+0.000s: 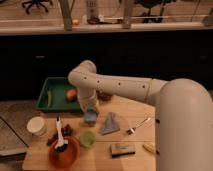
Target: Place sponge in metal cup
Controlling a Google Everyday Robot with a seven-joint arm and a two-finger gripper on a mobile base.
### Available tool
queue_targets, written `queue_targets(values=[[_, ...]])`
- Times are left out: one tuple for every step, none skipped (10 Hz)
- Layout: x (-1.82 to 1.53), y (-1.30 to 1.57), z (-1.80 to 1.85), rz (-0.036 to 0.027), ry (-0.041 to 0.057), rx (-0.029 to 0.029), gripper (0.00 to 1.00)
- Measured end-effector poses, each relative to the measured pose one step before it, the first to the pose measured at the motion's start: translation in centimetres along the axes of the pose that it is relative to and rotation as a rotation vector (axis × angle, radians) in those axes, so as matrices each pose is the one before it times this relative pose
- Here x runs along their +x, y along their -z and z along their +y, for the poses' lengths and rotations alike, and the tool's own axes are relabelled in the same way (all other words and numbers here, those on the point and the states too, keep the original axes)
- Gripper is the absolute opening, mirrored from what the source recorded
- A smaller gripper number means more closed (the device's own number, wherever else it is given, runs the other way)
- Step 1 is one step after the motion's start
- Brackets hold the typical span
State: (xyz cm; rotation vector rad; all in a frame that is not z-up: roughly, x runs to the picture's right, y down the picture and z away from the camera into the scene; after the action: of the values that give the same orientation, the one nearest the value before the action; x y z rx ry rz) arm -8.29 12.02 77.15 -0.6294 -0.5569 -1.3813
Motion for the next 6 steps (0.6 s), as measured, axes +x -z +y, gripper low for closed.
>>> queue_targets(values=[[0.0, -0.016, -0.253, -0.00193, 0.0066, 0.00247, 0.77], [0.033, -0.025, -0.086, -0.00092, 0.0023, 0.00158, 0.8], [0.03, -0.012, -0.061, -0.0007, 0.00107, 0.00121, 0.8], [0.023, -0.052, -0.042, -0.00183, 0.00122, 0.001, 0.8], [0.032, -0.07, -0.042, -0.00327, 0.00202, 0.00118, 0.8], [0.02, -0.034, 0.008, -0.00227, 0.00049, 0.00094, 0.8]])
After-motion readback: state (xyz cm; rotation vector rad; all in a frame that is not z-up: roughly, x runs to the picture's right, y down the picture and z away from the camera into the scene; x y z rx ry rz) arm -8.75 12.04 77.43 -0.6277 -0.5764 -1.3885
